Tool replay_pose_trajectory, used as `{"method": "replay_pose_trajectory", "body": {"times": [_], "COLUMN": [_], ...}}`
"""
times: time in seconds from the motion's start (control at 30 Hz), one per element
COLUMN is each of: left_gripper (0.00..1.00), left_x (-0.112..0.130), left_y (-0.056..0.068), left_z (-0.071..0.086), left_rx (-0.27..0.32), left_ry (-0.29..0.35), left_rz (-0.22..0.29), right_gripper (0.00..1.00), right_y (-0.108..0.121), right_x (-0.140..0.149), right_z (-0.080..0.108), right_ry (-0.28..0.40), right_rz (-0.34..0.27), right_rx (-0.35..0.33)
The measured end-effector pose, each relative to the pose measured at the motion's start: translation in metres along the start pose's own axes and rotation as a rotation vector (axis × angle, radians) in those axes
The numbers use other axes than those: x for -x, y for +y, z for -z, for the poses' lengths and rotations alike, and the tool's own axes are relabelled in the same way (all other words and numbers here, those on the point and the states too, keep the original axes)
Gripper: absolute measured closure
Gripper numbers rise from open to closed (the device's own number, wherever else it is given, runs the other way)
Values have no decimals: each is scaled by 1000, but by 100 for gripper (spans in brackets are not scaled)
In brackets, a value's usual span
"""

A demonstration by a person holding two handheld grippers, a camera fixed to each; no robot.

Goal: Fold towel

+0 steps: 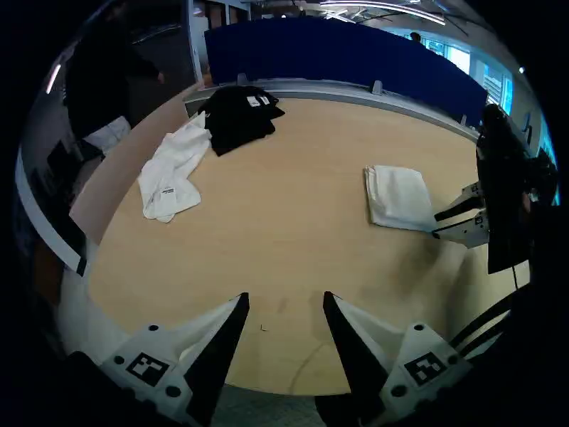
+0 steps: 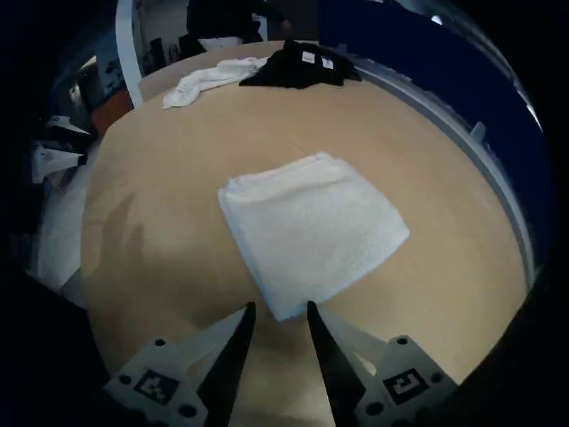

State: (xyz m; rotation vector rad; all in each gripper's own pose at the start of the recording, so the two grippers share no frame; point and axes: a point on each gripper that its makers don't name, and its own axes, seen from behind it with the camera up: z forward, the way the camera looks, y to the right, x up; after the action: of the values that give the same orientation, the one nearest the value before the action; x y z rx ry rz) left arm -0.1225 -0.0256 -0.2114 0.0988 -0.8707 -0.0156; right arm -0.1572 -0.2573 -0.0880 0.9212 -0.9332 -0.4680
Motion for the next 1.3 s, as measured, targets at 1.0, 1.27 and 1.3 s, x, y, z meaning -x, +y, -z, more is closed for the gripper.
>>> {"method": "replay_pose_trajectory", "body": {"times": [1.0, 1.27, 1.3], "left_gripper": [23, 23, 23], "left_x": [-1, -6, -7], "left_y": [2, 3, 4], "left_z": [2, 3, 3], "left_rx": [5, 10, 11], "left_ry": [0, 11, 13], "left_rz": [-5, -7, -8], "right_gripper": [96, 97, 97], "right_y": [1, 11, 14], "right_x": [5, -19, -26], "right_z": [-2, 15, 19], "right_ry": [10, 59, 70], "right_rz": [-70, -36, -31], "right_rx": [14, 43, 47]}}
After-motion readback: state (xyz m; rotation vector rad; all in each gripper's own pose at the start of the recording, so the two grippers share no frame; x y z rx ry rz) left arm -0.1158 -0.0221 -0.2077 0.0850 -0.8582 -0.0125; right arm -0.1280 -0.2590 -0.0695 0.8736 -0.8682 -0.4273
